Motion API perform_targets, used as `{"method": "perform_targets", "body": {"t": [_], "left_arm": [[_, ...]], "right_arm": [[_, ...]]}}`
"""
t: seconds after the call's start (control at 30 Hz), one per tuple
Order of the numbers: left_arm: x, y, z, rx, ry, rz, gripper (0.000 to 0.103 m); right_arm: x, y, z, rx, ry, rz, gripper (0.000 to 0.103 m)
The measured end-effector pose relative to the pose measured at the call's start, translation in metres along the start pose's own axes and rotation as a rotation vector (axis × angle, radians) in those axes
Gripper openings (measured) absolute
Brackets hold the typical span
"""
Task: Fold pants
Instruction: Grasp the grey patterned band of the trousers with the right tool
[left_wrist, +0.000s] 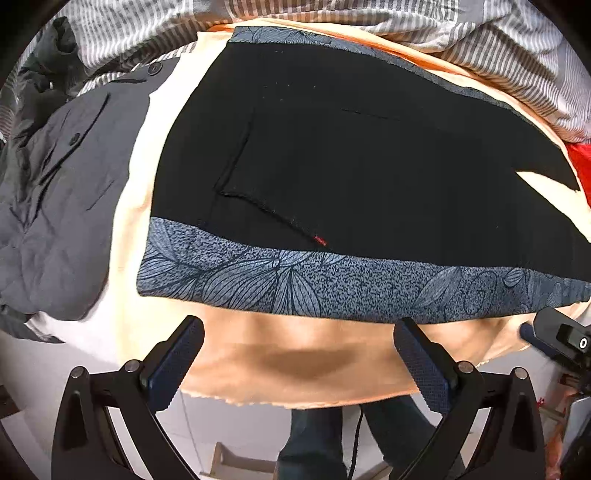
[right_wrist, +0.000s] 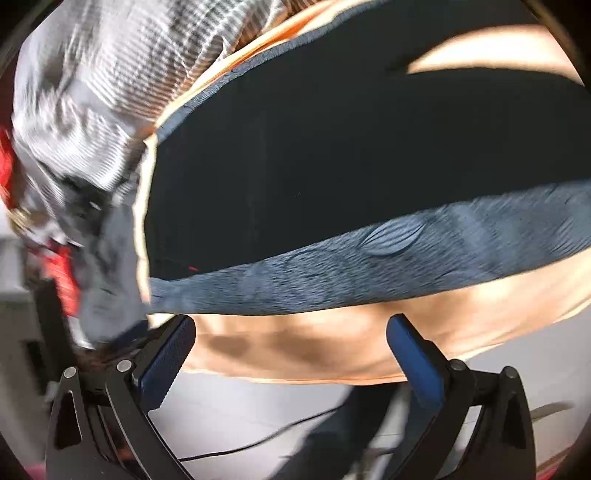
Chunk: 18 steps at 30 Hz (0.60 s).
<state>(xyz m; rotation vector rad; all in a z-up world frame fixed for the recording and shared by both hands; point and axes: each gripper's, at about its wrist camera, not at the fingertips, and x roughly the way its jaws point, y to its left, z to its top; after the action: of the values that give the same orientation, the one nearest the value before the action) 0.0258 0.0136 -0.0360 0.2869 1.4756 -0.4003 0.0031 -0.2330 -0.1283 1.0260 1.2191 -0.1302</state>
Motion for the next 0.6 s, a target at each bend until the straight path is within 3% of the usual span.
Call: {"method": "perform_targets", "body": {"t": [0.17,0.33,0.6], "left_arm": [[0.015,0.009,-0.002,-0.06,0.01,-0.07,0.103],[0.018,0.014,-0.005,-0.066,0.007,-0.092,0.103],[0.022,0.018,-0.01,-0.052,0.005,-0.145,0.103]], "right_arm": [[0.025,-0.043,-0.007,0.191,0.015,0.218,0.103],[0.05,-0.079,-0.018,0.346,0.018,0.399,0.091],[0.067,-0.09,-0.015,0.459,-0.04,0.646,0.084]]}}
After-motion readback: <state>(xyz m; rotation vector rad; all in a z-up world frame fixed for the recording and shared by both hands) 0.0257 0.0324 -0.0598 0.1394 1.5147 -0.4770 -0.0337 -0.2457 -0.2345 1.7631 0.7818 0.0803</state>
